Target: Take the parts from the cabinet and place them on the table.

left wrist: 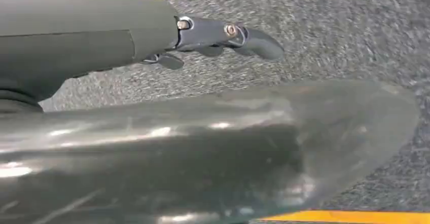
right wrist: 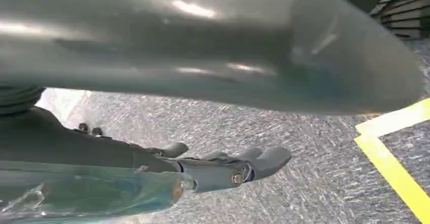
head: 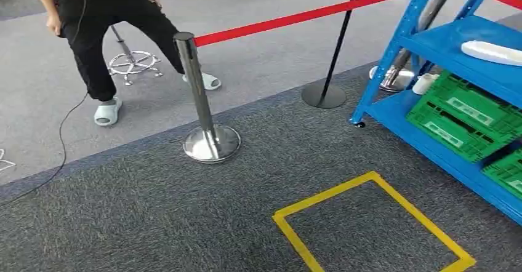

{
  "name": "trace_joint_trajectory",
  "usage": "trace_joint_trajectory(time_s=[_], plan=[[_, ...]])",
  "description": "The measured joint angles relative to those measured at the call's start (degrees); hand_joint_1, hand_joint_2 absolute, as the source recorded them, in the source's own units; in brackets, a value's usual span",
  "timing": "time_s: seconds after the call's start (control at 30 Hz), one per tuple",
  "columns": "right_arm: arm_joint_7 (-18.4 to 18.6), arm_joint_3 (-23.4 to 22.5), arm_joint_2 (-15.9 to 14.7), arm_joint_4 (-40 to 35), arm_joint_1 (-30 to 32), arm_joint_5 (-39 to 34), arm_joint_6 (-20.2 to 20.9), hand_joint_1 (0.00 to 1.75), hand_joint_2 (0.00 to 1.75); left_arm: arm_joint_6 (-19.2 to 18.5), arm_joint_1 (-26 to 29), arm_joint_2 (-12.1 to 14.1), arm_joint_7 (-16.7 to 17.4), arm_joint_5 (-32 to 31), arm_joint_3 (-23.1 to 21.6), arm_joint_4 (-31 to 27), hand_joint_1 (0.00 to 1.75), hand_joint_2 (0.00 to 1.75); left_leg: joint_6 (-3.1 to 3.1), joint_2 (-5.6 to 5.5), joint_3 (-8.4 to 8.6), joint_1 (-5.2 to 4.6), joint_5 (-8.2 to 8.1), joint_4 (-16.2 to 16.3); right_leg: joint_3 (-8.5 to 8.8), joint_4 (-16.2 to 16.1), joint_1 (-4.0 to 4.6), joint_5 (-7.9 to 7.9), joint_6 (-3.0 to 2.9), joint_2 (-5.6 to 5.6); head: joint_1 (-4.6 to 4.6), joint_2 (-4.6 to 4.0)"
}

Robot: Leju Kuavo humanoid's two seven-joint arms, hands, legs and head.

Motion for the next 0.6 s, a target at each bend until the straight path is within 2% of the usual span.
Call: trace_joint_trajectory(time_s=[0.07,0.1,0.13,0.17,0.2,0.23,0.27,0.3,0.33,0.37,0.4,0.43,0.47,0.57,0.6], plan=[[0.00,-0.04,-0.02,0.00,0.14,-0.02,-0.04,0.00,0.00,0.00,-0.26,-0.04,0.00,0.00,0.00,0.00,0.00,0.00,-0.62,1.18,0.23,0.16,0.00,-0.27,-0.69,-0.09,0.24,0.10,-0.73,1.14,0.11,0.00],[0.00,-0.04,-0.02,0.00,0.19,-0.02,-0.09,0.00,0.00,0.00,-0.37,-0.02,0.00,0.00,0.00,-0.02,0.00,0.00,-1.20,0.42,0.25,0.43,-0.51,-0.02,-0.13,-0.46,-0.26,0.43,-1.22,1.94,0.04,0.00],[0.00,-0.04,-0.04,0.00,0.16,-0.02,-0.13,0.00,0.00,0.00,-0.35,-0.02,0.00,0.00,0.00,-0.02,0.00,0.00,-1.45,-2.37,-0.44,0.47,-1.99,1.72,-0.19,-0.51,-0.33,0.59,-1.47,2.46,-0.18,0.00],[-0.02,-0.04,-0.07,0.00,-0.02,-0.02,-0.15,0.00,0.00,0.00,-0.29,-0.04,0.00,0.00,0.00,-0.02,0.00,0.00,-1.57,-4.13,-2.18,0.55,-4.41,5.64,-0.32,-0.50,-0.38,0.72,-1.69,3.08,-0.24,0.00],[-0.02,-0.04,-0.07,0.00,-0.16,-0.02,-0.13,0.00,0.00,0.00,-0.12,-0.04,0.00,0.00,0.00,0.00,0.00,0.00,-1.66,-4.92,-4.39,0.62,-6.63,10.35,-0.41,-0.50,-0.40,0.78,-1.78,3.89,-0.33,0.00],[-0.02,-0.04,-0.07,0.00,-0.18,-0.02,-0.11,0.00,0.00,0.00,0.01,-0.09,0.00,0.00,0.00,0.00,0.00,0.00,-1.71,-5.26,-6.79,0.62,-8.32,15.02,-0.48,-0.50,-0.39,0.80,-1.81,4.77,-0.24,0.00],[-0.02,-0.04,-0.07,0.00,-0.13,-0.02,-0.11,0.00,0.00,0.00,0.12,-0.11,0.02,0.00,0.00,0.00,0.00,0.00,-1.72,-5.39,-8.36,0.62,-8.75,17.72,-0.50,-0.49,-0.39,0.81,-1.80,5.61,-0.31,0.00],[-0.02,-0.04,-0.07,0.00,-0.02,-0.02,-0.11,0.00,0.00,0.00,0.17,-0.11,0.02,0.00,0.00,0.00,0.00,0.00,-1.68,-5.42,-8.68,0.63,-7.72,17.74,-0.46,-0.49,-0.42,0.87,-1.72,6.49,-0.24,0.00],[-0.02,-0.04,-0.07,0.00,0.09,-0.02,-0.11,0.00,0.00,0.00,0.15,-0.11,0.02,0.00,0.00,-0.02,0.00,0.00,-1.61,-5.50,-7.92,0.68,-5.49,15.42,-0.46,-0.48,-0.50,0.95,-1.58,7.39,-0.26,0.00],[-0.02,-0.04,-0.07,0.00,0.10,-0.02,-0.11,0.00,0.00,0.00,0.13,-0.11,0.02,0.00,0.00,0.00,0.00,0.00,-1.56,-5.96,-5.95,0.82,-2.48,10.83,-0.46,-0.48,-0.61,1.06,-1.38,8.39,-0.26,0.00],[-0.02,-0.04,-0.07,0.00,0.06,-0.02,-0.11,0.00,0.00,0.00,0.13,-0.09,0.02,0.00,0.00,0.00,0.00,0.00,-1.65,-7.36,-3.83,1.07,-0.22,6.32,-0.47,-0.47,-0.74,1.16,-1.12,9.16,-0.26,0.00],[-0.02,-0.04,-0.07,0.00,-0.04,-0.02,-0.11,0.00,0.00,0.00,0.18,-0.11,0.02,0.00,0.00,0.00,0.00,0.00,-1.85,-10.94,-2.00,1.62,0.94,2.43,-0.66,-0.47,-0.80,1.30,-0.71,9.93,-0.35,0.00],[-0.02,-0.04,-0.09,0.00,-0.26,-0.02,-0.13,0.00,0.00,0.00,0.13,-0.18,0.02,0.00,0.00,0.00,0.00,0.00,-1.55,-11.85,-1.42,1.80,0.54,0.07,-1.22,0.22,-0.43,1.12,-0.29,10.84,-0.53,0.00],[-0.07,-0.09,-0.09,0.00,0.40,-0.09,-0.13,0.00,0.00,0.00,-0.11,-0.17,0.02,0.02,0.00,0.00,0.00,0.00,-0.21,-10.09,-1.52,1.20,0.75,0.55,-1.90,-1.11,-1.00,1.94,1.04,12.57,-0.46,0.00],[-0.07,-0.15,-0.09,0.00,0.63,-0.09,-0.15,0.00,0.00,0.00,-0.17,-0.18,0.02,0.02,0.00,-0.02,0.00,0.00,0.47,-8.99,-1.53,1.52,1.22,0.07,-1.91,-0.84,-1.03,2.00,1.21,12.12,-0.55,0.00]])
